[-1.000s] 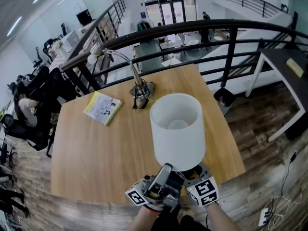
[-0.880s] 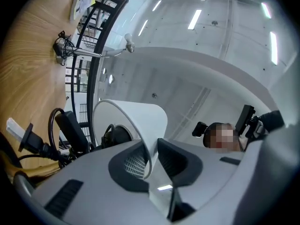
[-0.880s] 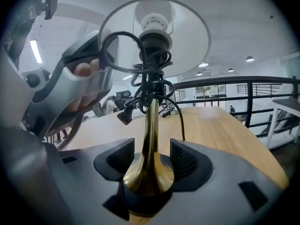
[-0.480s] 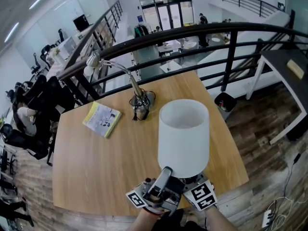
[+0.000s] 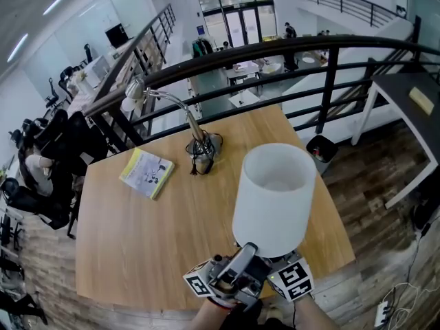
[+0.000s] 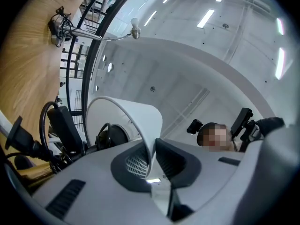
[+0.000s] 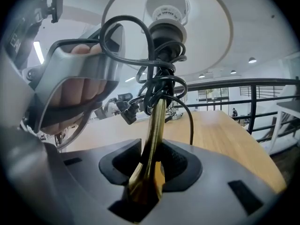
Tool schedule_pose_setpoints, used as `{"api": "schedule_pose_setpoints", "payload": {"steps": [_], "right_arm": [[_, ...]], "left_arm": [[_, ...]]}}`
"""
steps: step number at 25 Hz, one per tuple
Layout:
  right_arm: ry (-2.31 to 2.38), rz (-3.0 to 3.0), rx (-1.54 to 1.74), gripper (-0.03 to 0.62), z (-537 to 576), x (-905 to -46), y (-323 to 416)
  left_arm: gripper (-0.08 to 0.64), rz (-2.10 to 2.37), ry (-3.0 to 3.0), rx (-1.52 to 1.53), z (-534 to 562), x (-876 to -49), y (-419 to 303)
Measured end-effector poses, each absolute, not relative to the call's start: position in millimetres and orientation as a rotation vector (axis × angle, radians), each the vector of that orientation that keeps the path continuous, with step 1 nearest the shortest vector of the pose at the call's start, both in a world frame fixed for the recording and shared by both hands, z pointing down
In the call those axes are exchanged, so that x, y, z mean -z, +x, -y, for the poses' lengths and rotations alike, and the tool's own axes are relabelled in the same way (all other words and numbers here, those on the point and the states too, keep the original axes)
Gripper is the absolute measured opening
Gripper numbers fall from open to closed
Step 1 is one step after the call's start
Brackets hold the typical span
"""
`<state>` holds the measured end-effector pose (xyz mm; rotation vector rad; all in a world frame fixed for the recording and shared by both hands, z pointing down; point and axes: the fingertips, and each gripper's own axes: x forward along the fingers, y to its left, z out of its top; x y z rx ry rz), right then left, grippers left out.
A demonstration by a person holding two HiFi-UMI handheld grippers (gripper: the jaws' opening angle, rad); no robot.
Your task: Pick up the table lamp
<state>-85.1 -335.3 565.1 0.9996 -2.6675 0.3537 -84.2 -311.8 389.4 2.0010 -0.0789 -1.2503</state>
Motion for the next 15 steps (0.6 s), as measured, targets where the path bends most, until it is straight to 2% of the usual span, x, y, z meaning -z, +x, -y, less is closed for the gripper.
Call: {"api": "schedule_pose_setpoints", "payload": {"steps": [15], "right_arm": [[0.986,2.72,-0.14,0.135,327,-506,-68]], "left_arm": [[0.037,-0.005,2.123,1.268,279,-335,-68]]}}
